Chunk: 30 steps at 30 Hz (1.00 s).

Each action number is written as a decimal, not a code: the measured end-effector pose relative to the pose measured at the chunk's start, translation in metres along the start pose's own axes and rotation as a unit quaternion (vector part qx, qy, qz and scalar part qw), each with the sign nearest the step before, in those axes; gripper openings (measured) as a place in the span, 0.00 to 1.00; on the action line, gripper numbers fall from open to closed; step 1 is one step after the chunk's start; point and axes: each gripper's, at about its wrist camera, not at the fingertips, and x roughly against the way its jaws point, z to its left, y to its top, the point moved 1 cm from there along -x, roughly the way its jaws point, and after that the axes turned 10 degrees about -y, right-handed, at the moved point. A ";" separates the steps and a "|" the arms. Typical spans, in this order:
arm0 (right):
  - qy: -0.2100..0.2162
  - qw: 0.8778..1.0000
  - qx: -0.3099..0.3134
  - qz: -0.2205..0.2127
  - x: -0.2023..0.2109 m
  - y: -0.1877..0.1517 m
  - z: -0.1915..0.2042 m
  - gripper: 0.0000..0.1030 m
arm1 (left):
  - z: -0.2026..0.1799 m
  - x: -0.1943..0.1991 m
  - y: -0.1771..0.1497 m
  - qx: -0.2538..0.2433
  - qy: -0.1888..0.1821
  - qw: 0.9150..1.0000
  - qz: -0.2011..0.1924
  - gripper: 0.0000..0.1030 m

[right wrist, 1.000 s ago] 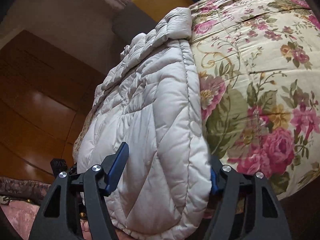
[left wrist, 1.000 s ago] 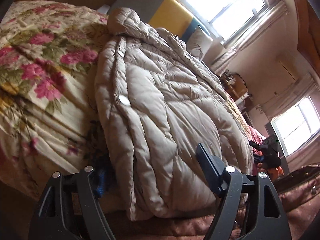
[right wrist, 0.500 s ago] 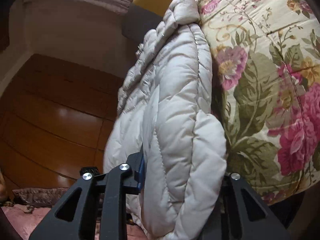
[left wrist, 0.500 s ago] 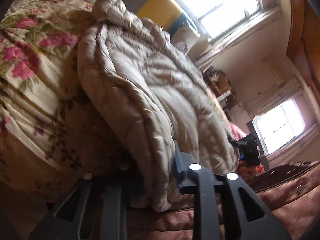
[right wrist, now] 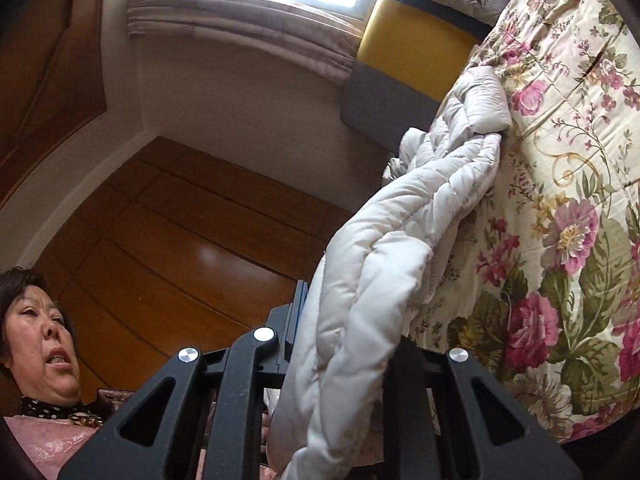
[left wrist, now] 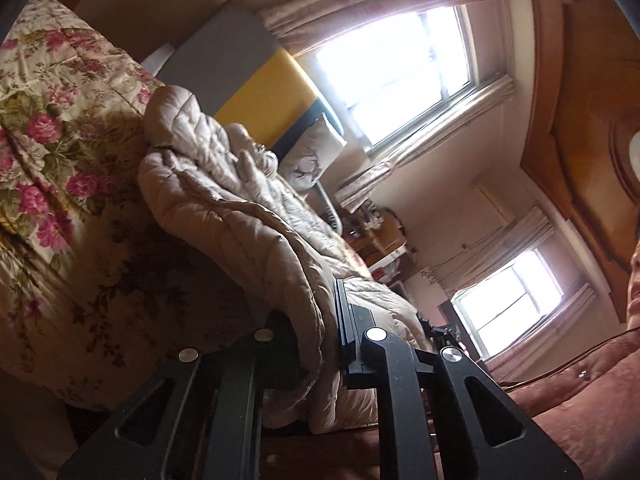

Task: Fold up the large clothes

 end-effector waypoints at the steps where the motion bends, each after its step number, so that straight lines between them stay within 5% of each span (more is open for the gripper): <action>1: 0.008 1.000 -0.002 -0.006 0.003 0.000 0.002 0.15 | -0.003 0.002 0.001 0.006 -0.010 1.000 -0.005 0.12; 12: 0.069 0.997 -0.044 -0.016 0.041 -0.024 0.017 0.15 | -0.030 0.042 -0.012 0.069 -0.076 0.994 -0.045 0.12; 21: 0.068 0.993 -0.091 -0.035 0.022 0.013 0.001 0.15 | -0.011 0.018 0.014 0.075 -0.061 0.995 -0.028 0.12; 30: 0.047 0.988 -0.134 -0.055 -0.033 0.073 -0.022 0.19 | 0.026 -0.042 0.077 0.048 0.020 0.999 -0.004 0.12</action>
